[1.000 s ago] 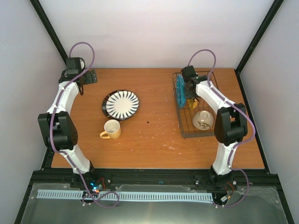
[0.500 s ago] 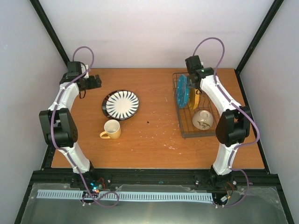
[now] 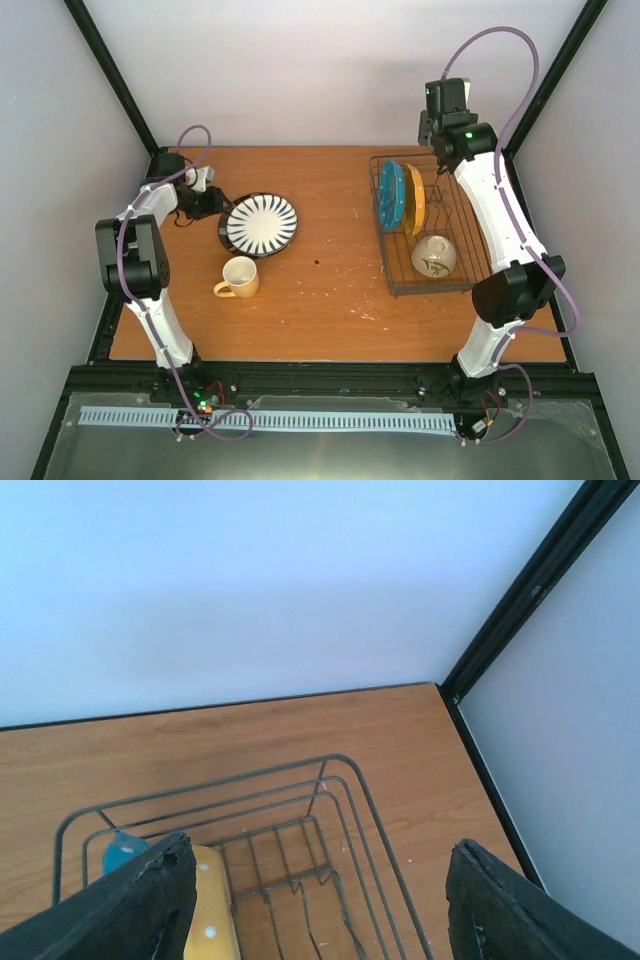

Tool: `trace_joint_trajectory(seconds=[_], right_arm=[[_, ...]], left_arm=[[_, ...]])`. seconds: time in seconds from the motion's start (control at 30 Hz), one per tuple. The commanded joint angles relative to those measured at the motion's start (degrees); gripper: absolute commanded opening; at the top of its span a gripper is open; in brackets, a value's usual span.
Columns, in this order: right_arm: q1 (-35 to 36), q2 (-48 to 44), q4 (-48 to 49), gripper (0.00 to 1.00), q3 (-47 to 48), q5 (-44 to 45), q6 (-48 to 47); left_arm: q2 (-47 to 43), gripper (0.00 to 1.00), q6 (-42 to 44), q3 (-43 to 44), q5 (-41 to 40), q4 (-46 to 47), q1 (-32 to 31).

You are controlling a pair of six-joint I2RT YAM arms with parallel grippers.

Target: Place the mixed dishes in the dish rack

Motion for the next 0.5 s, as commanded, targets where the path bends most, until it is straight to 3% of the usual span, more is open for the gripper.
trace_joint_trajectory(seconds=[0.0,0.47], right_arm=[[-0.04,0.90,-0.58,0.67,2.18,-1.61,-0.17],[0.01,3.70,-2.17,0.67,6.59,-4.66,-0.89]], left_arm=[[0.43,0.47,1.63,-1.77,4.11,-1.44,0.20],[4.68,0.46,5.04,-4.24,3.33,-1.74,-0.19]])
